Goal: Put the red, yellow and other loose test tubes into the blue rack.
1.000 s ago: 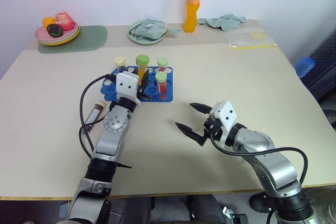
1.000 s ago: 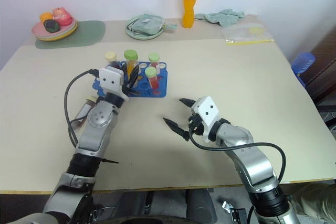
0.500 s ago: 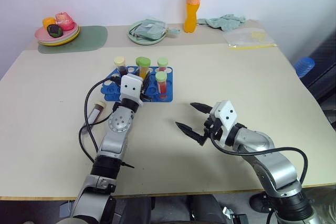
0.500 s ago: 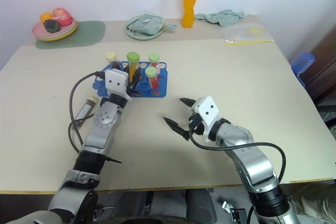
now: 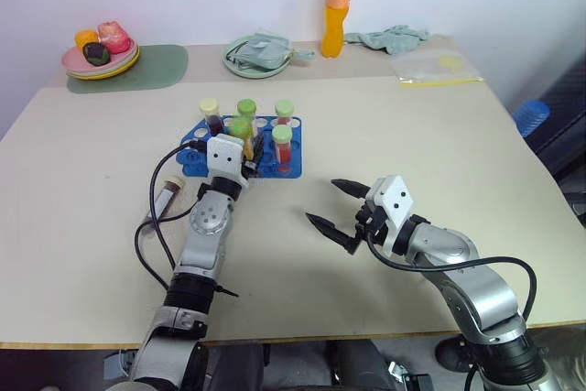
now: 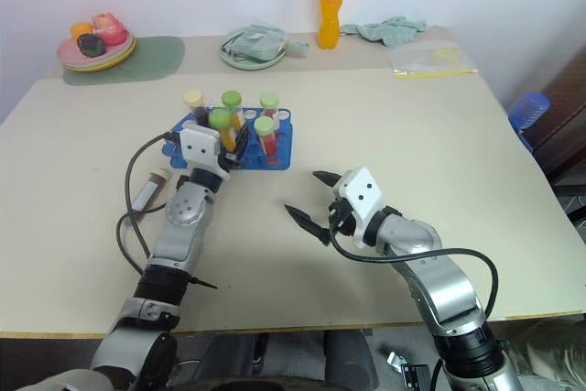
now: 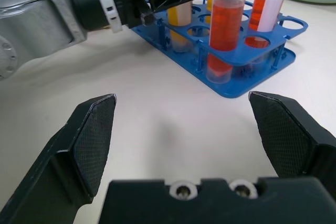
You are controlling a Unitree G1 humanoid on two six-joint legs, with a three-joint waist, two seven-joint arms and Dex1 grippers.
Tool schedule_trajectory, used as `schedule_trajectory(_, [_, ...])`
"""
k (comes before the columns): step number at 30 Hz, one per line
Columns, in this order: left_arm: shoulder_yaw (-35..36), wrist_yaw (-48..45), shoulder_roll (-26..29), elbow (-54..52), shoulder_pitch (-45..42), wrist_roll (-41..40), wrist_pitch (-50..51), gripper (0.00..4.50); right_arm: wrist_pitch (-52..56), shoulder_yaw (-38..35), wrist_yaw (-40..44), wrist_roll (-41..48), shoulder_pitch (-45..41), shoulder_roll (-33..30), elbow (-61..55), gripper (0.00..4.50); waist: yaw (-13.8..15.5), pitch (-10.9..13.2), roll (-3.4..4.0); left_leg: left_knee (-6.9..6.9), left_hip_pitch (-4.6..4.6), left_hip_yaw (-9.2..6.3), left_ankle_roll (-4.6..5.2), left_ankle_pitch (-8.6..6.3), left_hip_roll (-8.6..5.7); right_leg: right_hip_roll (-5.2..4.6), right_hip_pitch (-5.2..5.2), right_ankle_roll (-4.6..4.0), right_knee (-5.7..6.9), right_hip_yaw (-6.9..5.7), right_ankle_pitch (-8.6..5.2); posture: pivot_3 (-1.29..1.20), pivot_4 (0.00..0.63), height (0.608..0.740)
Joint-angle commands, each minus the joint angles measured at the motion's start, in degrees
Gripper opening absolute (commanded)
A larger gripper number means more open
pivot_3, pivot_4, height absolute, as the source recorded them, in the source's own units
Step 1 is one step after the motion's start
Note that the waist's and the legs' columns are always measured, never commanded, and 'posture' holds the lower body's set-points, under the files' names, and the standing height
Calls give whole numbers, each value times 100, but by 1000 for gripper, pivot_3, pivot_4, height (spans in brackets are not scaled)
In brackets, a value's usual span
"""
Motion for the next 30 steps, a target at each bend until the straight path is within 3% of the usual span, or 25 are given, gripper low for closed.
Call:
schedule_trajectory(1, [372, -81, 101, -1095, 117, -469, 88, 3626, -82, -15, 10, 12, -68, 7, -276, 4500, -4, 0, 0, -1, 0, -1, 0, 0, 2, 1, -1, 0, 0, 0, 0, 0, 150, 740])
schedule_trajectory(5, [713, -304, 612, -2452, 253, -972, 918, 3626, -102, -52, 50, 51, -49, -10, -251, 4500, 1, 0, 0, 0, 0, 0, -1, 0, 3, 2, 0, 0, 1, 0, 0, 0, 150, 740])
schedule_trajectory(10, [1477, -284, 1264, -3307, 350, -1794, 2182, 3626, -131, -45, 113, 60, -76, 1, -181, 4500, 5, -1, 2, 1, 1, -1, -1, 0, 3, 2, 2, 0, 0, 0, 0, 0, 150, 740])
schedule_trajectory(11, [1663, -321, 1467, -3391, 412, -1977, 2548, 3626, -133, -43, 124, 55, -96, 3, -161, 4500, -3, -1, 1, 0, 1, -1, -1, 0, 3, 2, 2, 0, 0, 0, 0, 0, 150, 740])
schedule_trajectory(13, [1892, -405, 2021, -3413, 539, -2225, 3577, 4467, -132, -41, 152, 51, -128, -1, -133, 4500, -26, -1, 2, -1, 3, 0, 0, 0, 5, 4, 1, -1, 2, 2, 0, 0, 150, 740])
schedule_trajectory(18, [2010, -312, 3201, -3061, 344, -2516, 6206, 4467, -116, -17, 233, 48, -199, -17, -80, 4500, -16, 1, -2, -2, 4, -4, 0, 0, 8, 12, 2, -2, 4, 1, -1, 0, 150, 740])
schedule_trajectory(20, [1607, -474, 3741, -2628, -200, -2571, 7550, 4467, -118, 51, 310, 54, -292, 3, -12, 4500, 10, 6, -13, 1, 4, -5, 0, 0, 7, 12, 3, -1, 5, 0, -1, 0, 150, 740])
schedule_trajectory(23, [414, -1253, 4724, -2000, -1178, -2921, 9882, 4467, -135, 118, 512, 48, -470, -96, 36, 4500, -20, 14, -32, 0, 3, -14, 0, 0, 6, 16, 3, -1, 8, -7, -1, 0, 150, 740])
schedule_trajectory(26, [-327, -1721, 5012, -1694, -1699, -2982, 10352, 4467, -96, 38, 656, 129, -548, -205, 0, 4500, -70, 12, -25, -5, 6, -6, 0, 0, 6, 16, 2, 0, 7, 1, -2, 0, 150, 740])
schedule_trajectory(30, [-1288, -2030, 5067, -1364, -1937, -2623, 10100, 4467, -133, 51, 644, 80, -496, -223, -31, 4500, -154, 13, -26, -14, 4, -8, -4, 2, 13, 20, -6, -4, 9, 1, -4, 0, 150, 740])
